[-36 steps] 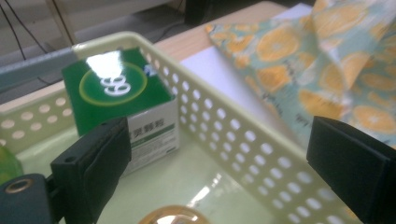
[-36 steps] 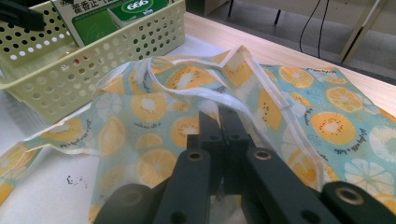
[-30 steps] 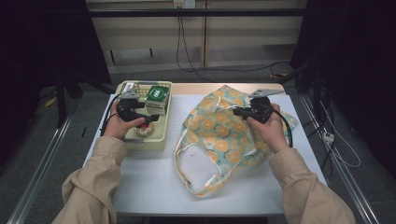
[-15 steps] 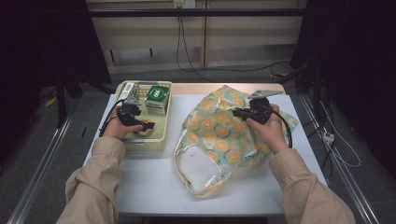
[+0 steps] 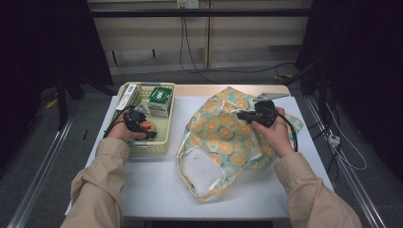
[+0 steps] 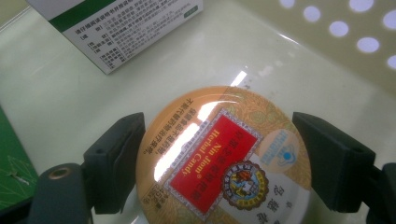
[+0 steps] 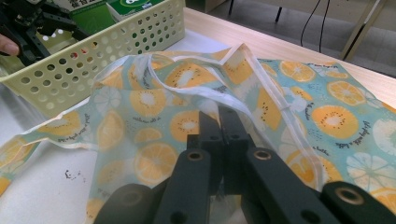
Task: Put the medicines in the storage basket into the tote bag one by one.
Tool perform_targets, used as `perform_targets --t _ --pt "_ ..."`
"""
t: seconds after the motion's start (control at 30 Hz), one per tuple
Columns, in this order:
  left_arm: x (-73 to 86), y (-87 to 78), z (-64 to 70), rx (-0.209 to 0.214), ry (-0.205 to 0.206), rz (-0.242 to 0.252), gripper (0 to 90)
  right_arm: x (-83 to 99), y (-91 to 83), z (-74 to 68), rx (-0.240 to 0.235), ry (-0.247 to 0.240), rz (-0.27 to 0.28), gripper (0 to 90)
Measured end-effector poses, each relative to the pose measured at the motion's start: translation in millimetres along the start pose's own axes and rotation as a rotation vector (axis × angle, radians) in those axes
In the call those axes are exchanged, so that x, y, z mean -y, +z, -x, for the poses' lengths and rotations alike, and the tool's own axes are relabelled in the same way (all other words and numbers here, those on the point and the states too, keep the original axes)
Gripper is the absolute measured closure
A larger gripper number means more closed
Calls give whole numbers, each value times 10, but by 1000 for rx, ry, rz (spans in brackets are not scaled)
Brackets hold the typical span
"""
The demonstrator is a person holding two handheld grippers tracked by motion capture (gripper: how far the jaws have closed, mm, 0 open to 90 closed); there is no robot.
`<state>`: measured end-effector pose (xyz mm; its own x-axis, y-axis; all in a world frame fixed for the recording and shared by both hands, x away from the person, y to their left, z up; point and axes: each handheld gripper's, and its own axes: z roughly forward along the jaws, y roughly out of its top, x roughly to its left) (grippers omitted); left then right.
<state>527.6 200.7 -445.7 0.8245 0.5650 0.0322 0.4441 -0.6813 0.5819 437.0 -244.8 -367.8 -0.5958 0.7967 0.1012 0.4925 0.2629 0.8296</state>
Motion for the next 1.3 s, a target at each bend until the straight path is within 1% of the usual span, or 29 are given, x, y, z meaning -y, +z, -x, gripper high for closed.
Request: perform_targets --t 0.03,0.07,0.1,0.13,0.17,0.2,0.23,0.27,0.3,0.37,0.4,0.43,0.47,0.53,0.57,0.6,0.67,0.73,0.8,0.83,0.87,0.9,0.97,1.0,1.07,1.1,1.17,1.23,1.3 --pt "-7 -9 -13 2 17 -17 203 3 -7 3 1 2 3 900" --pt "-13 -7 -12 1 16 -18 204 7 -14 8 3 2 4 900" --pt "-18 -5 -7 -6 5 -14 205 12 -18 14 5 2 5 900" --pt "-25 -2 -5 5 0 -19 206 17 -21 19 5 6 5 900" --pt "-36 -5 -4 -18 12 -31 206 22 -24 23 4 8 3 900" --pt "-49 -4 2 -17 -11 -26 206 28 -26 29 5 7 3 900" --pt "-65 -11 2 -18 -21 -21 206 32 -27 34 5 9 4 900" --pt "-83 -21 2 -14 -35 -4 206 34 -28 37 2 11 3 900" --pt "-106 -31 7 -21 -61 22 207 35 -29 39 2 10 4 900" --pt "-175 -88 0 -10 -113 59 206 35 -29 41 0 10 4 900" --pt "-216 -115 5 -13 -131 80 207 34 -28 42 0 9 4 900" --pt "-258 -143 18 -10 -133 102 207 34 -26 42 -1 10 2 900" --pt "-305 -181 27 -14 -130 107 207 33 -23 40 -1 12 1 900" --pt "-396 -243 62 -11 -145 113 207 32 -16 35 -2 14 1 900" --pt "-428 -267 70 -15 -134 109 207 31 -10 35 -3 14 2 900" --pt "-478 -311 91 -18 -131 120 207 31 -7 33 -2 14 1 900" --pt "-549 -374 135 -6 -153 160 207 29 0 29 -1 16 0 900" --pt "-622 -433 181 5 -155 168 207 29 2 27 0 14 -3 900" --pt "-703 -476 257 18 -140 168 207 31 -2 38 1 14 -3 900" --pt "-743 -492 303 39 -144 181 207 30 -7 45 2 18 -3 900" --pt "-776 -504 348 37 -150 191 207 25 -13 54 3 21 2 900" --pt "-828 -518 406 65 -138 206 207 20 -18 61 3 24 4 900" --pt "-917 -536 527 82 -118 222 207 -10 -28 79 10 24 6 900" --pt "-959 -542 594 104 -114 230 207 -24 -30 89 14 24 4 900" --pt "-1043 -540 737 136 -90 252 207 -49 -26 110 19 28 5 900" --pt "-1084 -533 815 153 -74 253 207 -58 -18 120 23 31 7 900" --pt "-1164 -513 973 165 -29 251 207 -72 8 138 26 32 0 900" --pt "-1233 -487 1126 185 1 262 207 -81 41 158 33 38 -2 900" --pt "-1291 -448 1259 205 25 276 207 -90 66 186 51 43 1 900"
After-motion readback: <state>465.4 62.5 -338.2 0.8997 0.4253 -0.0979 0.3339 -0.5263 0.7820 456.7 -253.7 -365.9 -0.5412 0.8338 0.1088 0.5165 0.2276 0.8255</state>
